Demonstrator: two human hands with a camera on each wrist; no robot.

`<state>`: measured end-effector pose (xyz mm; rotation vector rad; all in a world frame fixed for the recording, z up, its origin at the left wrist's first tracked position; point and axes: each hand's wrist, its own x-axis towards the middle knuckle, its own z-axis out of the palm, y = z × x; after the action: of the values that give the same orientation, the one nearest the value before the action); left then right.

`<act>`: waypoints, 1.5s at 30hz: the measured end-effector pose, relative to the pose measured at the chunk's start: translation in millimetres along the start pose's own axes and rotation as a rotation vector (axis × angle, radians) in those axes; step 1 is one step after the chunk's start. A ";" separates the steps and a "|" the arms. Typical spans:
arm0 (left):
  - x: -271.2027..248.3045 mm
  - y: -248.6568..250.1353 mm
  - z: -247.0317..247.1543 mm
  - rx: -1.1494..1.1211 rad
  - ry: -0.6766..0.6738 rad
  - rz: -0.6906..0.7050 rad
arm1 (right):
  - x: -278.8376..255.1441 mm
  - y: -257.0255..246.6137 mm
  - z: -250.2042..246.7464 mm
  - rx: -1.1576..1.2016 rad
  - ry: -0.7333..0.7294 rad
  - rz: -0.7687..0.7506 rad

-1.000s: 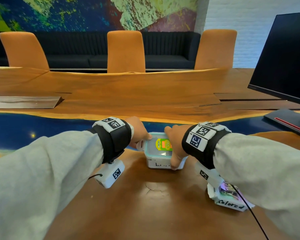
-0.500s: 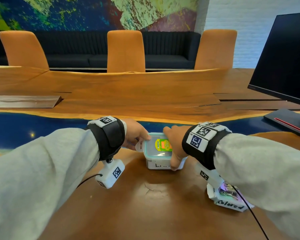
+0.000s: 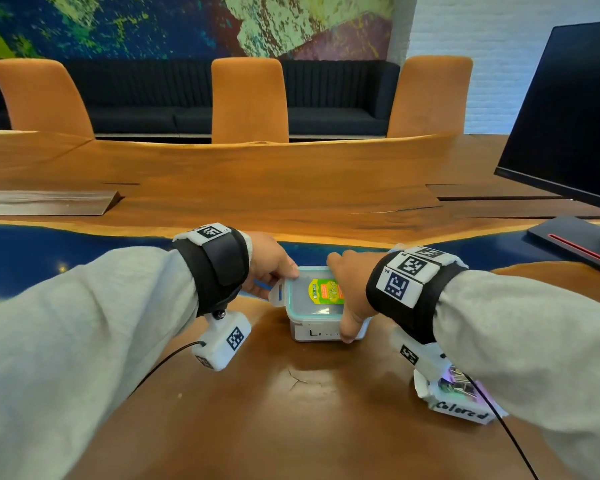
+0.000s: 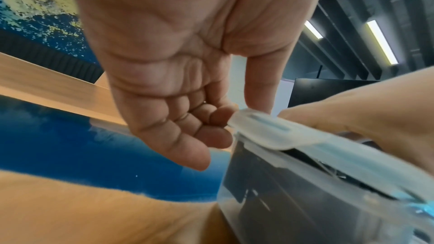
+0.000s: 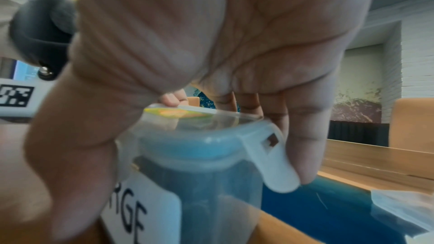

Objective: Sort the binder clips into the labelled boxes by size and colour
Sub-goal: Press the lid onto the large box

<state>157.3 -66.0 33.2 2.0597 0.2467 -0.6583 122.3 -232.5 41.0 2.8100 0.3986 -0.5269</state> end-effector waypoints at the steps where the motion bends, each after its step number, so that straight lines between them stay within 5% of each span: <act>1: 0.9 0.9 -0.3 0.014 0.002 0.002 | -0.1 -0.1 -0.3 0.000 0.000 -0.003; 9: 3.2 13.4 9.1 0.378 0.114 0.075 | 0.7 -3.8 -4.4 -0.029 -0.009 -0.015; 15: 11.8 7.6 7.0 0.133 0.091 -0.011 | 1.8 -4.4 -6.3 -0.025 -0.018 -0.018; 20: 13.1 8.0 3.5 0.150 0.169 0.002 | 1.2 -6.2 -6.0 -0.027 -0.022 -0.005; 30: 14.9 -4.1 3.7 0.083 0.100 0.012 | -2.3 -6.1 -7.7 -0.004 -0.065 -0.007; 35: 10.1 -18.7 7.2 -0.169 0.047 0.007 | -0.9 -6.2 -9.7 0.054 -0.116 -0.001; 38: 9.4 -27.3 13.1 -0.122 0.100 0.148 | -0.4 -7.6 -10.8 0.033 -0.127 0.004; 42: 7.5 -33.1 26.2 0.729 0.199 0.524 | -4.0 -8.7 -8.2 0.001 -0.090 -0.008; 45: 0.7 -35.1 31.2 0.810 0.119 0.711 | -2.4 -8.8 -7.8 -0.018 -0.102 -0.006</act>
<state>132.1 -72.7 -5.8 2.7043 -0.7850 -0.1815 119.9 -222.5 47.2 2.7519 0.3895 -0.6613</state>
